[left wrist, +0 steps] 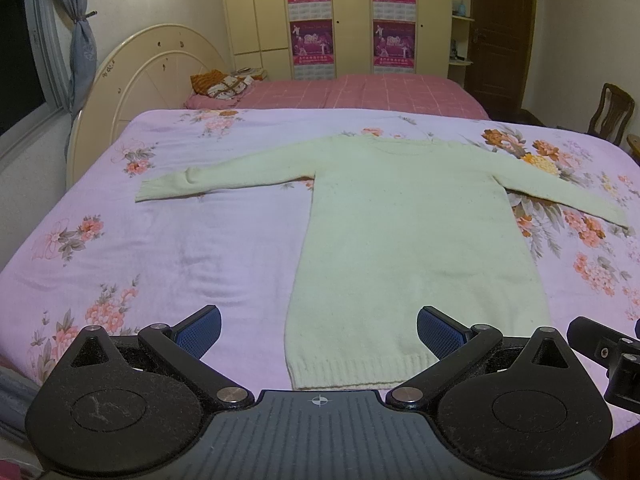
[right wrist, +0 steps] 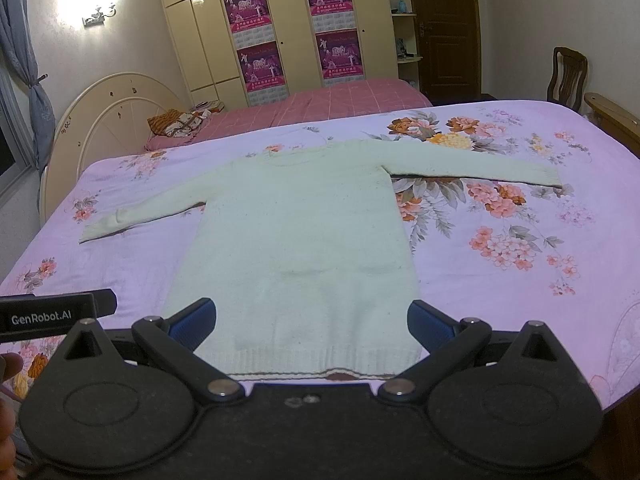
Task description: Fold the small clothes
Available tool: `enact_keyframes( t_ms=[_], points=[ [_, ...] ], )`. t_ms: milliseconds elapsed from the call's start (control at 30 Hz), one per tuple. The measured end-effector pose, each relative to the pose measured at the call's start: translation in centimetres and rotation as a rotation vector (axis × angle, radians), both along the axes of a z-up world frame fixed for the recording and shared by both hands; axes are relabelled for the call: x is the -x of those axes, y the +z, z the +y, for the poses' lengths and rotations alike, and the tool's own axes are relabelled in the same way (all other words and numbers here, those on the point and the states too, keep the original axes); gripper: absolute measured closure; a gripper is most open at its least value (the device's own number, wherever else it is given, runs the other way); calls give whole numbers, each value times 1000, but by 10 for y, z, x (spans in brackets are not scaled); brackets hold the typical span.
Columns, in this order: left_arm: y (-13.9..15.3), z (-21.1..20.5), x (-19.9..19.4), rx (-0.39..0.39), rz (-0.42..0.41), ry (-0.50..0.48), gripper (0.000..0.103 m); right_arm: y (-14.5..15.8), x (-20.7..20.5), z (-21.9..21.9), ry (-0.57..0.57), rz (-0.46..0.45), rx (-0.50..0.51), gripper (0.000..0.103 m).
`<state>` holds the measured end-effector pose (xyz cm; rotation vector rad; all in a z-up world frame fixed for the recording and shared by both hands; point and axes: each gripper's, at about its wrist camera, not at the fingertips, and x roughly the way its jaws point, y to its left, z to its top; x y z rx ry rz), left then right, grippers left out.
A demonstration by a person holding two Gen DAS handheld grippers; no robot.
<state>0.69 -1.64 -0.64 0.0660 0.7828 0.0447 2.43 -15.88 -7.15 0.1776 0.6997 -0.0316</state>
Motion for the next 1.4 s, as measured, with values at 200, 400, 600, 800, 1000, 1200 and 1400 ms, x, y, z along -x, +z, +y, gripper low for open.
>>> enact_keyframes(
  t_ms=[200,400,600,800,1000,1200,1400],
  points=[
    [-1,0,0,0,1,1,0,0,0,0,-1,1,-3,1],
    [-3,2,-12,0,14,1,0,-4,-5,0,-13,-2,-5,1],
    [-4,-1,-26,0,24,-1,0,-5,-12,-6,-26,7,-3,1],
    [-9,-9,-40,-8,33,-9,0,-6,-22,-14,-45,13,-1,1],
    [-15,-19,-61,-14,44,-10,0,-8,-37,-22,-66,23,3,1],
    [-23,-28,-86,-20,57,-14,0,-11,-57,-32,-89,27,10,1],
    [-31,-41,-117,-24,73,-16,0,-15,-78,-48,-128,30,11,1]
  ],
)
